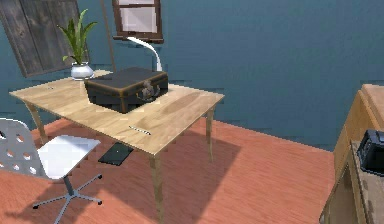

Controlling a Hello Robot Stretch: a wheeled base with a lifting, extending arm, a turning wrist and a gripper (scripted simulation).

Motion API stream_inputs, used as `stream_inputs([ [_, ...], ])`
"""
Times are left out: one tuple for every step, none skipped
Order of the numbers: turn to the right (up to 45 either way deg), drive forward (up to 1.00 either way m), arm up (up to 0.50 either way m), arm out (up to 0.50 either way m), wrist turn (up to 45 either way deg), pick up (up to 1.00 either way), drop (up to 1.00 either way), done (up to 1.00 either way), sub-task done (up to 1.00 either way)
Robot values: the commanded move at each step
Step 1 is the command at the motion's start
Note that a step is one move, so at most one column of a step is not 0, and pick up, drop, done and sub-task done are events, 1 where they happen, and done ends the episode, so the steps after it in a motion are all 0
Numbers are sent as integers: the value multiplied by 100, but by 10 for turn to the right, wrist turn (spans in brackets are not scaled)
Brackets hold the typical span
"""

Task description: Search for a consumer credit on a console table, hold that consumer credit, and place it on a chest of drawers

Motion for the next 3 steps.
stream_inputs([
  [0, 0, 0, 0, -180, 0, 0, 0, 0],
  [0, 0, 0, -18, 0, 0, 0, 0, 0],
  [300, 0, 0, 0, 0, 0, 0, 0, 0],
])
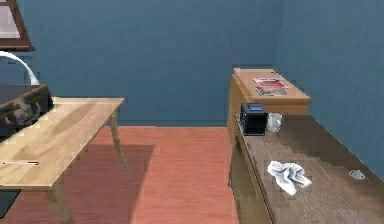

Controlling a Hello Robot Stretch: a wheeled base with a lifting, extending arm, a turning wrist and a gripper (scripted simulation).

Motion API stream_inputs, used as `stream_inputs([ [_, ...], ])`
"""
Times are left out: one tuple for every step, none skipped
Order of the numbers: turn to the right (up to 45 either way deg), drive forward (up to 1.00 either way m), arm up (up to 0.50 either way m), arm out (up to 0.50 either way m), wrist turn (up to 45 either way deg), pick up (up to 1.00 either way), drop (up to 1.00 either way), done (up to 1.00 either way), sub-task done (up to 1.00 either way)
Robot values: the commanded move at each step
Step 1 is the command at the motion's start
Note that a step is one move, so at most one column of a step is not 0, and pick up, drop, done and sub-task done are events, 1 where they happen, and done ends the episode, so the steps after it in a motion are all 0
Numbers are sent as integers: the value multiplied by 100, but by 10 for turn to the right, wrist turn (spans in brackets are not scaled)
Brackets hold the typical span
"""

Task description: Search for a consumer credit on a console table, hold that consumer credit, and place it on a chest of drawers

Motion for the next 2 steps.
stream_inputs([
  [30, 0, 0, 0, 0, 0, 0, 0, 0],
  [0, 100, 0, 0, 0, 0, 0, 0, 0],
])
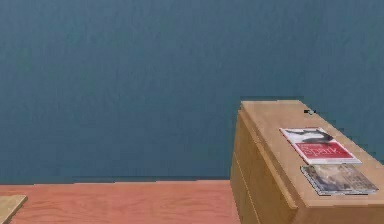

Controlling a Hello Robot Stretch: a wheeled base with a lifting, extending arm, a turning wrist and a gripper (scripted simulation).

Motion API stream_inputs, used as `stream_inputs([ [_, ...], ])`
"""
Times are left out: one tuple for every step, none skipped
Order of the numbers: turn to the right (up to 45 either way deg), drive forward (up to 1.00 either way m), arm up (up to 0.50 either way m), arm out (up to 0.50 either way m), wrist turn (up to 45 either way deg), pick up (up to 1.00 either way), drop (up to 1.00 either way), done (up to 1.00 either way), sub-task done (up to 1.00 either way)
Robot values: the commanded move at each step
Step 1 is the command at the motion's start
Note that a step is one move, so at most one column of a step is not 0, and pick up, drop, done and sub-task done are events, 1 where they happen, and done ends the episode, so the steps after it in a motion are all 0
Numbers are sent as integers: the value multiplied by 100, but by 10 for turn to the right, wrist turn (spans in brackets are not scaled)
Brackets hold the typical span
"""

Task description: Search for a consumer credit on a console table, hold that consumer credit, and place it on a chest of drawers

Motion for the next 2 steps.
stream_inputs([
  [0, 55, 0, 0, 0, 0, 0, 0, 0],
  [120, 0, 0, 0, 0, 0, 0, 0, 0],
])
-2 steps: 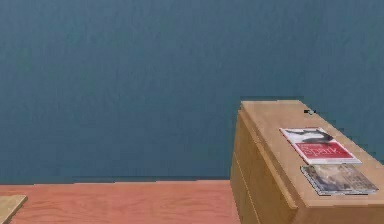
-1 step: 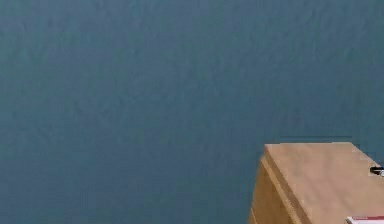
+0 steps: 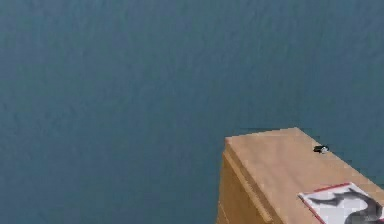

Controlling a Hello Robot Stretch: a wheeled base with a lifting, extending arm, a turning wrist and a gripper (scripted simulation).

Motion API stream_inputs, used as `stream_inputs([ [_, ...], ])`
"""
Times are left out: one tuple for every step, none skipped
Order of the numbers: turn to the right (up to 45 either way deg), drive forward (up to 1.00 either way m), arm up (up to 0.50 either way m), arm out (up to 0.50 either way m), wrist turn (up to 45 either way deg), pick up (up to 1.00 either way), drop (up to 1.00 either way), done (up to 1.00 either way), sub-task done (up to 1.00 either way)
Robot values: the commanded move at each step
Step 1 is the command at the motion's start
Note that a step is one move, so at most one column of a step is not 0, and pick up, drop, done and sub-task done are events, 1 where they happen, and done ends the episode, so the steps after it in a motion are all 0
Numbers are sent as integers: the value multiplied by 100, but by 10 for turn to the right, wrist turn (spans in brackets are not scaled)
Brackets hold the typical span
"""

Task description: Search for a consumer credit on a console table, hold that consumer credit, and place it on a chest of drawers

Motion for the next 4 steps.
stream_inputs([
  [0, 40, 0, 0, 0, 0, 0, 0, 0],
  [-300, 0, 0, 0, 0, 0, 0, 0, 0],
  [0, 0, 0, 12, 0, 0, 0, 0, 0],
  [0, 0, 0, 0, 450, 0, 0, 0, 0],
])
